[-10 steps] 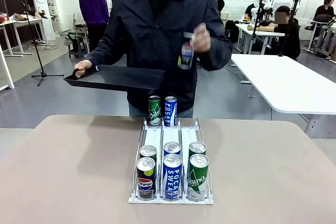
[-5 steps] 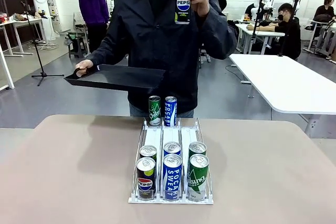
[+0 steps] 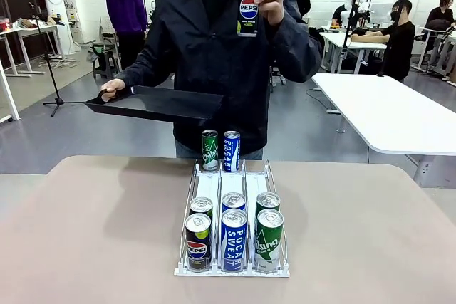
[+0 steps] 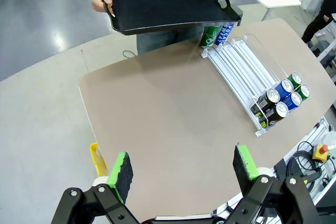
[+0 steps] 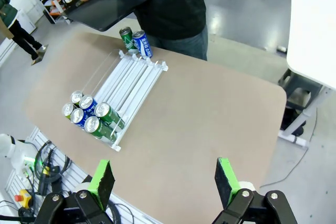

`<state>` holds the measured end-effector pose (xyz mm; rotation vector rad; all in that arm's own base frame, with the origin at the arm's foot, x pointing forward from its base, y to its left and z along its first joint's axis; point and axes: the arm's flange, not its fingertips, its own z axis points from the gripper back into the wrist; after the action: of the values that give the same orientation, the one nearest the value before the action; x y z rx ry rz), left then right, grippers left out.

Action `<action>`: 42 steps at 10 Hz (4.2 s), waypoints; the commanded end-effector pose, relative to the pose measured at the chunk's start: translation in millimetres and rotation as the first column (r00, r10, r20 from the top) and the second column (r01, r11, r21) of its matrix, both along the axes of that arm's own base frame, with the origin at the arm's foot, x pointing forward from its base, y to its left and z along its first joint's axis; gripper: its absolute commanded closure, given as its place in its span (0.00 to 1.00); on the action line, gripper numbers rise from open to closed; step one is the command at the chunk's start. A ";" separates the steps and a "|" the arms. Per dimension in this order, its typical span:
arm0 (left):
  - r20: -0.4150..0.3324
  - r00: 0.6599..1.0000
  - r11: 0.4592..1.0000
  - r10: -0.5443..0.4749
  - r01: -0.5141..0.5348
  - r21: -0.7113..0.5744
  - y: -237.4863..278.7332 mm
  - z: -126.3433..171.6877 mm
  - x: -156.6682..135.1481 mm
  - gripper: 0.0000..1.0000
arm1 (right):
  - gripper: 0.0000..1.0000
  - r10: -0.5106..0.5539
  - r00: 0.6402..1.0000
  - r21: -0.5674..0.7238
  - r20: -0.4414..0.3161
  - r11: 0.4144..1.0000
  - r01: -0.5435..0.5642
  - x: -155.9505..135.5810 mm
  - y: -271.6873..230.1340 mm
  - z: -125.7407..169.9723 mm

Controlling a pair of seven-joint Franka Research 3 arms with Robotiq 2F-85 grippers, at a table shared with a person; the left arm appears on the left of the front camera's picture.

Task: Retrieve and hand over the desired beverage to the person.
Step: Pick up a can of the same type that the person held from the Automatic Can Dispenser.

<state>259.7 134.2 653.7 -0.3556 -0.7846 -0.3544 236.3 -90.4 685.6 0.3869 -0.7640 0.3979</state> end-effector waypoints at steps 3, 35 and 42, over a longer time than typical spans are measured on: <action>0.004 1.000 1.000 -0.011 0.011 0.005 1.5 -0.7 -0.4 0.00 | 0.00 0.021 1.000 0.006 0.001 1.000 -0.021 1.6 0.1 0.1; -0.465 0.872 0.875 0.154 0.098 0.473 -453.0 -129.6 -12.0 0.00 | 0.00 0.021 1.000 0.006 0.001 1.000 -0.021 1.6 0.1 0.1; -0.526 0.819 0.896 0.230 0.033 0.442 -466.6 -166.0 7.3 0.00 | 0.00 0.021 1.000 0.006 0.001 1.000 -0.021 1.6 0.1 0.1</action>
<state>257.0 -322.0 504.5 0.0301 -0.1332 -0.3614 236.9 -89.5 685.8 0.3819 -0.7616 0.3973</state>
